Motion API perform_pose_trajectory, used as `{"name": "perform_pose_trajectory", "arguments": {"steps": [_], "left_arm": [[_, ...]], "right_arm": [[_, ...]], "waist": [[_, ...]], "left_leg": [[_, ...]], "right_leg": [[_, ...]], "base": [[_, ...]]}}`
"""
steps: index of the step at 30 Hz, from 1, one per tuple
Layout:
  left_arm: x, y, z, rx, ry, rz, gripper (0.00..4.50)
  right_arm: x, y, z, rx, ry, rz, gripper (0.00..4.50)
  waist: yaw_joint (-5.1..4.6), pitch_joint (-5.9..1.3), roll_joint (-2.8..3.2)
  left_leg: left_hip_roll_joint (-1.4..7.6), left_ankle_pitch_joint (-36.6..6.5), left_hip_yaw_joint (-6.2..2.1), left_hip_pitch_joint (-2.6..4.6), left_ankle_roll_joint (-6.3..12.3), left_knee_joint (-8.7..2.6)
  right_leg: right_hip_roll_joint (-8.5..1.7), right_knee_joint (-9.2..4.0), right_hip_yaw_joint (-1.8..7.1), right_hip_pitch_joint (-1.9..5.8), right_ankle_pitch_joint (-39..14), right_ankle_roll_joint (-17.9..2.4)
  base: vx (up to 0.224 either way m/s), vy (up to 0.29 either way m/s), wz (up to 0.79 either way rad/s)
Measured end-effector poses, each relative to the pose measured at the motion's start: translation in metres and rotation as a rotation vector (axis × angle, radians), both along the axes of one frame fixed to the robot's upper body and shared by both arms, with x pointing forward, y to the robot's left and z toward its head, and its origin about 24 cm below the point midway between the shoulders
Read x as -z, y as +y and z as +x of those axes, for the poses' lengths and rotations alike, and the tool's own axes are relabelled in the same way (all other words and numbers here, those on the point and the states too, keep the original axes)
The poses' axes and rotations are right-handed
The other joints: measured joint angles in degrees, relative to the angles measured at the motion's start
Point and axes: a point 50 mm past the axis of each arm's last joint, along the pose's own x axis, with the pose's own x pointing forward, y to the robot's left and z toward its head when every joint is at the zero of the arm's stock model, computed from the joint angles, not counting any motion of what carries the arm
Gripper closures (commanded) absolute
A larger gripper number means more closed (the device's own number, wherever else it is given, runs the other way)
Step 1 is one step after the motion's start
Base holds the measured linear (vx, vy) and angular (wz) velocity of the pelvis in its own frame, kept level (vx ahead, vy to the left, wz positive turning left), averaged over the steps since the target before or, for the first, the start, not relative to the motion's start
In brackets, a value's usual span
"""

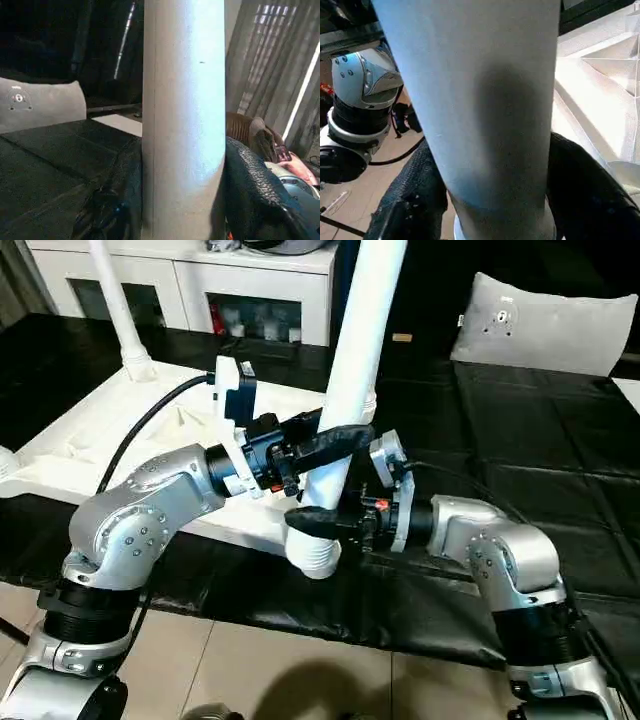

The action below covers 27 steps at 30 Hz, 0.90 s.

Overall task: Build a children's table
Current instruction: Pick table leg

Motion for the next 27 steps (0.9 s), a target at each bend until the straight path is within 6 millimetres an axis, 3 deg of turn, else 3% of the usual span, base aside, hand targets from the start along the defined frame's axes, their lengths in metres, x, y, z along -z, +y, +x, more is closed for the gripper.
{"name": "perform_pose_trajectory", "arguments": {"steps": [4,5,8,15,26,27], "left_arm": [[0.000,0.000,0.000,0.004,-0.001,0.000,2.66],[0.000,0.000,0.000,0.004,-0.001,0.000,2.66],[0.000,0.000,0.000,0.004,-0.001,0.000,2.66],[0.000,0.000,0.000,0.003,-0.001,0.001,2.66],[0.000,0.004,0.003,-0.037,0.019,-0.009,2.66],[0.000,0.004,0.003,-0.036,0.025,-0.009,2.31]], "right_arm": [[0.000,0.000,0.000,-0.003,0.000,0.002,1.31],[0.000,0.000,0.000,-0.003,0.001,0.002,1.62],[0.000,0.000,0.000,-0.006,0.001,0.003,1.69],[0.000,0.001,0.000,-0.008,-0.002,0.004,2.31],[0.001,0.009,0.001,0.027,-0.015,0.035,2.51],[0.001,0.011,0.001,0.030,-0.016,0.038,2.52]], "waist": [[-0.03,0.00,0.00],[-0.02,0.00,0.00],[-0.02,0.00,0.00],[-0.02,0.00,0.00],[-0.17,0.00,0.01],[-0.15,0.00,0.01]], "left_leg": [[0.00,0.0,0.00,0.00,0.00,0.00],[0.00,0.0,0.00,0.01,0.00,0.00],[0.00,0.0,0.00,0.01,0.00,0.00],[0.00,0.0,0.00,0.01,0.00,0.00],[0.01,0.0,0.00,-0.02,0.00,0.00],[0.01,0.0,0.00,-0.02,0.00,0.00]], "right_leg": [[0.00,0.01,0.00,0.00,0.0,0.0],[0.00,0.01,0.00,0.00,0.0,0.0],[0.00,0.01,0.00,0.00,0.0,0.0],[0.00,0.01,0.00,0.00,0.0,0.0],[0.00,0.05,0.00,0.00,0.0,0.0],[0.00,0.08,0.00,0.00,0.0,0.0]], "base": [[0.000,0.000,0.00],[0.000,0.000,0.00],[0.000,0.000,0.00],[0.000,0.000,0.00],[0.000,0.000,0.00],[0.000,0.000,0.00]]}}
